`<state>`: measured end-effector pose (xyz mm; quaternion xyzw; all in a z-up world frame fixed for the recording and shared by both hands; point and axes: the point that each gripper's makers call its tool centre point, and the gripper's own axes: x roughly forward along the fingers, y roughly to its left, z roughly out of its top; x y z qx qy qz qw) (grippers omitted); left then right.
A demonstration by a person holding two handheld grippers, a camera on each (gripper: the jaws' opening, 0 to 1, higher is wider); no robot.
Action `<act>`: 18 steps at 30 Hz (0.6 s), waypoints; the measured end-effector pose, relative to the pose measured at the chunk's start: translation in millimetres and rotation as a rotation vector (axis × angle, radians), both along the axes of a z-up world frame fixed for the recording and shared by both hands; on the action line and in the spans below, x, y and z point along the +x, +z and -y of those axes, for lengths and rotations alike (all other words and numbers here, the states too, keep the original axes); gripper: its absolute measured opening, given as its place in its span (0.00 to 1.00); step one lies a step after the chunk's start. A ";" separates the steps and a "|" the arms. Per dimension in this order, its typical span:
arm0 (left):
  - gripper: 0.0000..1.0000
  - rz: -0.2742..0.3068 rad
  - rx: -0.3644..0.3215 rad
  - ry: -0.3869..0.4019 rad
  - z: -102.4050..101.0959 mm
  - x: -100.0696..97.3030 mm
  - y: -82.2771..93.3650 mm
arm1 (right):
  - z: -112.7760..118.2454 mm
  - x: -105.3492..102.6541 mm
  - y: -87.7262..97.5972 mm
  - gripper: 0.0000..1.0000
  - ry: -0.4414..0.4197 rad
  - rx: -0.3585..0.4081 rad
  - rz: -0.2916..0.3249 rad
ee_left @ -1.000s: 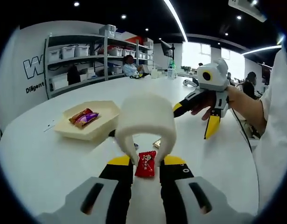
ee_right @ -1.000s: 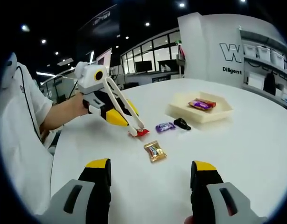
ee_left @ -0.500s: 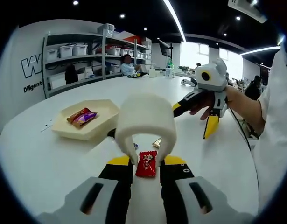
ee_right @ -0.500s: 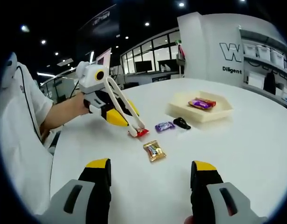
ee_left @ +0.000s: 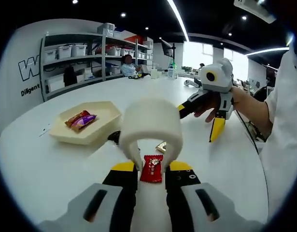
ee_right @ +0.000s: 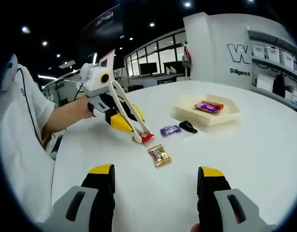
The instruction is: Place the target food into the container with the food tongs after gripping and lifting it, then release it inside without dropping or visibly crushing the food.
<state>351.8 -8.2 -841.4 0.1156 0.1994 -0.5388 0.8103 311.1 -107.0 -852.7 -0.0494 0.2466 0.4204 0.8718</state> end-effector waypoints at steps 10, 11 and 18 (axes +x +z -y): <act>0.19 -0.004 -0.003 -0.011 0.1 -0.1 0.6 | 0.0 -0.4 -0.3 0.66 -0.001 0.001 0.000; 0.19 -0.004 -0.003 -0.011 -0.3 0.5 1.0 | 0.1 -0.5 -0.3 0.66 -0.001 0.001 -0.001; 0.18 0.001 -0.010 -0.010 -3.8 3.8 8.6 | 0.2 -0.4 -1.4 0.66 0.000 0.001 -0.002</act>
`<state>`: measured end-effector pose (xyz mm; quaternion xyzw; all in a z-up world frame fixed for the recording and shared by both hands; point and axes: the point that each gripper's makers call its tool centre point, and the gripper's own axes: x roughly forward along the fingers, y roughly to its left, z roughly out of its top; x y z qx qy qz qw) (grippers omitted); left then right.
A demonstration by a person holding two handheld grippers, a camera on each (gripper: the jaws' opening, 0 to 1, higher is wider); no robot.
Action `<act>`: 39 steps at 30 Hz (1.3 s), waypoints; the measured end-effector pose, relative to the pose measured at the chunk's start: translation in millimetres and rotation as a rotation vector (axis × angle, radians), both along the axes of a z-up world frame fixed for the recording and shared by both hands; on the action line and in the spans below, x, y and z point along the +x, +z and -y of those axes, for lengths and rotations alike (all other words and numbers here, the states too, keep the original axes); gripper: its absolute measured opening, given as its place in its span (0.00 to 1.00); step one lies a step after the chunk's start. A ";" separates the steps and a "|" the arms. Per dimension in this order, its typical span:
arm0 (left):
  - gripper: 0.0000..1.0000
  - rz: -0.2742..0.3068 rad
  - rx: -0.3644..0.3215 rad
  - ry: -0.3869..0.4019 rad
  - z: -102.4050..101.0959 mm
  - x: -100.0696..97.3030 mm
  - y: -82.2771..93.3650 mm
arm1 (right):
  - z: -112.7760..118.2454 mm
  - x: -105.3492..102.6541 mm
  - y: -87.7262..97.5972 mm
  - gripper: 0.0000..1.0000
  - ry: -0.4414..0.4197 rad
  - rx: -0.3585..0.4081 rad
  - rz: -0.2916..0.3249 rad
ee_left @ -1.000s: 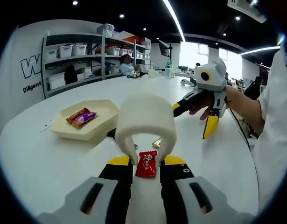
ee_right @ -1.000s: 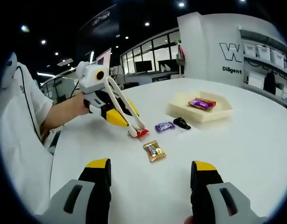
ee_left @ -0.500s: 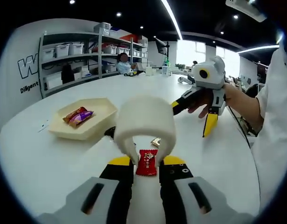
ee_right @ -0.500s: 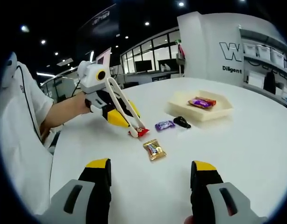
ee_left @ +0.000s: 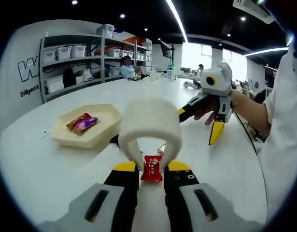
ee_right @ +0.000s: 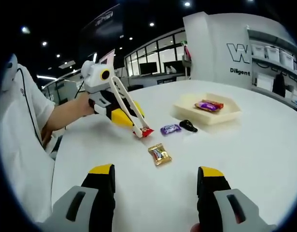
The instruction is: Place the target food into the container with the food tongs after gripping and lifting it, then release it inside without dropping or visibly crushing the food.
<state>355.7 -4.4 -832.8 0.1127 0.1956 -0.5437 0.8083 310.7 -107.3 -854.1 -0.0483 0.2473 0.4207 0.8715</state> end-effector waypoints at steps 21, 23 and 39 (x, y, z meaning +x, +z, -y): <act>0.18 0.067 -0.027 -0.016 1.1 47.7 62.9 | 4.1 -3.1 8.0 0.69 -0.018 -0.002 0.028; 0.18 0.074 -0.020 -0.019 3.5 51.9 65.3 | 5.2 -3.4 10.1 0.69 -0.025 -0.022 0.041; 0.19 0.085 0.013 -0.041 21.0 77.5 70.3 | 10.2 -6.7 28.7 0.72 -0.056 -0.079 0.099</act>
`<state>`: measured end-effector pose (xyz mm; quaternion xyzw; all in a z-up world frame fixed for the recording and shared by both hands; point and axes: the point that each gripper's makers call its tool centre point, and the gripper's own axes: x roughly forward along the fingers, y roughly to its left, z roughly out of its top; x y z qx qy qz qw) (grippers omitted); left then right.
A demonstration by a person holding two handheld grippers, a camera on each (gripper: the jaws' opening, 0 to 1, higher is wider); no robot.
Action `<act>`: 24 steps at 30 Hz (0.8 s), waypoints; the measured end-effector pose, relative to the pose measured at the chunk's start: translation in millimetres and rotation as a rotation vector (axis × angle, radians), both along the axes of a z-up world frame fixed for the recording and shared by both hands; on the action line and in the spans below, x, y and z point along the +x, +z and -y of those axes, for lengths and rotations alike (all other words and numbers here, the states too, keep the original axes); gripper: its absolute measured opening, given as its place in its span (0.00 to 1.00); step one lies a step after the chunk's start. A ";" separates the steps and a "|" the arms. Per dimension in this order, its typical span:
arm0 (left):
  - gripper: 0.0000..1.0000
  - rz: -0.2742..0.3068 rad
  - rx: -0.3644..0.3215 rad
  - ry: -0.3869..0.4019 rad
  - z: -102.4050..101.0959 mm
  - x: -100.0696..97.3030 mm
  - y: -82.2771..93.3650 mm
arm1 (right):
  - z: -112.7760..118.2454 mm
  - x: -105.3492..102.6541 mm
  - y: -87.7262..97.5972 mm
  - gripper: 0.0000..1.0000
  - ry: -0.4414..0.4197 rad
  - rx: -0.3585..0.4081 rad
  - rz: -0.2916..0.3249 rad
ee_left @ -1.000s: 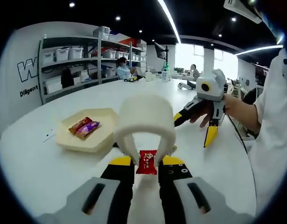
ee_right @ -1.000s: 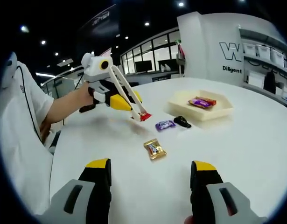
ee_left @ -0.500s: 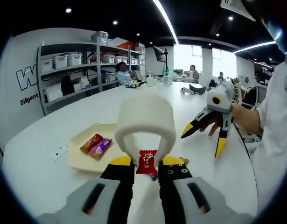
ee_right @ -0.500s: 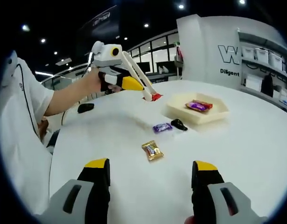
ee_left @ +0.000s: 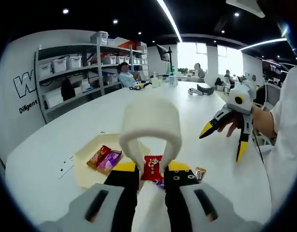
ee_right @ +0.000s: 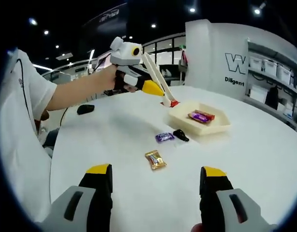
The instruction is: Place the target food into the container with the food tongs after gripping and lifting it, then release it inside without dropping or visibly crushing the food.
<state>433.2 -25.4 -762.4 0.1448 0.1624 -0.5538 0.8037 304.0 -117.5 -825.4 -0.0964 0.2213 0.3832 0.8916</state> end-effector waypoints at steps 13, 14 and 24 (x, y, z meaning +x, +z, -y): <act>0.19 0.010 0.033 -0.030 17.7 28.2 -7.0 | 10.4 -3.9 9.3 0.73 -0.042 -0.034 0.013; 0.19 0.009 0.035 -0.033 18.5 31.1 -7.9 | 10.7 -4.2 9.5 0.73 -0.041 -0.034 0.014; 0.19 0.002 0.041 -0.039 27.1 53.1 -21.2 | 13.2 -6.4 8.4 0.73 -0.035 -0.038 0.011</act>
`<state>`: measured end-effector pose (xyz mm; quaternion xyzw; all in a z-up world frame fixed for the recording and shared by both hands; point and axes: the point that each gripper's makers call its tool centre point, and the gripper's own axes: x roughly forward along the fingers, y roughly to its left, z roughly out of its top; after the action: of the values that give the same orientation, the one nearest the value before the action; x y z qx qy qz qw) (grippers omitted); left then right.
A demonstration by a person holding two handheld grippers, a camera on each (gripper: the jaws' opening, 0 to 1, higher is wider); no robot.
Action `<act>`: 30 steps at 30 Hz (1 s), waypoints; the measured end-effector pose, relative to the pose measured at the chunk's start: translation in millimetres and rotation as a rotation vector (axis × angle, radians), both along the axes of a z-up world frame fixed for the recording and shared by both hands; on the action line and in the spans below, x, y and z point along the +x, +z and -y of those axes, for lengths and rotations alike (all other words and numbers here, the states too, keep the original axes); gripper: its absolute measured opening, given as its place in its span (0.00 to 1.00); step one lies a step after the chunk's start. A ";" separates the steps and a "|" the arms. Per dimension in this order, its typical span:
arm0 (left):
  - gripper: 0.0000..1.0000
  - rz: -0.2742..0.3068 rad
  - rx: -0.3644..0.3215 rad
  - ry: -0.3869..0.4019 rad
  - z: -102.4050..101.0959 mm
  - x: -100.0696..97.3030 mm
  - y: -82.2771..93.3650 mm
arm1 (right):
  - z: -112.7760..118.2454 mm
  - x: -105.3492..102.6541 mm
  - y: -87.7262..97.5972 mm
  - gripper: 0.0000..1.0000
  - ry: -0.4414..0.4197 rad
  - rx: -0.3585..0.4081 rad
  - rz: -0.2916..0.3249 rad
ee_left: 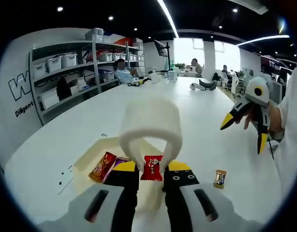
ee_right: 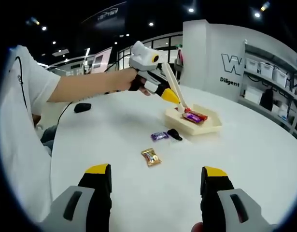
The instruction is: Place the target food into the container with the food tongs after gripping and lifting it, then release it inside without dropping or visibly crushing the food.
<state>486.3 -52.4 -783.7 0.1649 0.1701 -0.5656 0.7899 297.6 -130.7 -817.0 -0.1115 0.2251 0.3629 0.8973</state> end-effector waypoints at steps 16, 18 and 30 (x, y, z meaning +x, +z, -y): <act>0.19 0.002 0.024 -0.038 15.7 19.1 -27.8 | 3.7 0.1 -5.7 0.74 -0.004 0.000 -0.013; 0.19 0.006 0.033 -0.042 16.5 20.7 -30.2 | 3.7 0.2 -6.6 0.74 -0.004 0.000 -0.016; 0.19 0.021 0.058 -0.047 18.8 26.6 -38.6 | 2.8 2.5 -10.4 0.74 0.001 -0.001 -0.027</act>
<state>512.9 -71.2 -822.3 0.1975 0.1743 -0.5771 0.7730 300.1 -133.5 -827.4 -0.1073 0.2375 0.3647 0.8939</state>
